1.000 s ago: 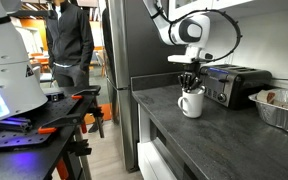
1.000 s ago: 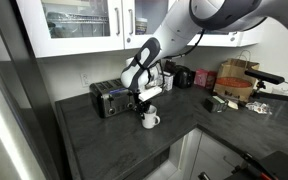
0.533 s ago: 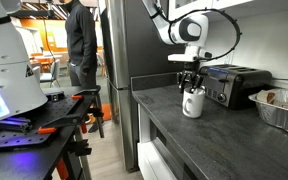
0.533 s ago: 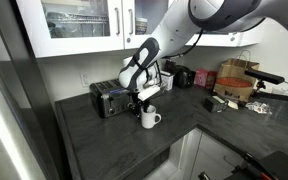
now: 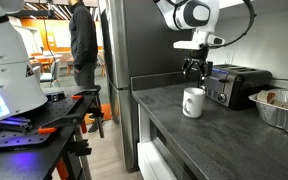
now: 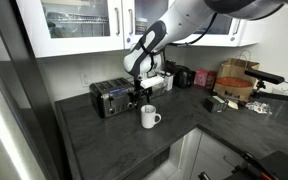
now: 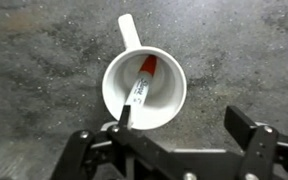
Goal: Move the mug to left
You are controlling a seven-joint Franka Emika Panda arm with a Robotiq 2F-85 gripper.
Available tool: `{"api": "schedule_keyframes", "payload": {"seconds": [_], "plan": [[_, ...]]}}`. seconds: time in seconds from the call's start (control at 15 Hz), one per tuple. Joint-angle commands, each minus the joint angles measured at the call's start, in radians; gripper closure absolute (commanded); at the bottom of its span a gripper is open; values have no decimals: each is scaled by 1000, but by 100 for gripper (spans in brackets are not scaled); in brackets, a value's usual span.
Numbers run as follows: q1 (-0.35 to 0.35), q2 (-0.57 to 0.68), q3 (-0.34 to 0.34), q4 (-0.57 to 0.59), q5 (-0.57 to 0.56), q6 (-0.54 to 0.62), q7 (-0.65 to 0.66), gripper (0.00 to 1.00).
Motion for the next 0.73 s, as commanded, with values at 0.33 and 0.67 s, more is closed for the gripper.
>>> {"api": "schedule_keyframes", "payload": {"seconds": [0.33,0.67], "plan": [[-98,-296,3,-266,132,123,5,0],[-112,-426,-20,-355,111,-2,-28,0]]}}
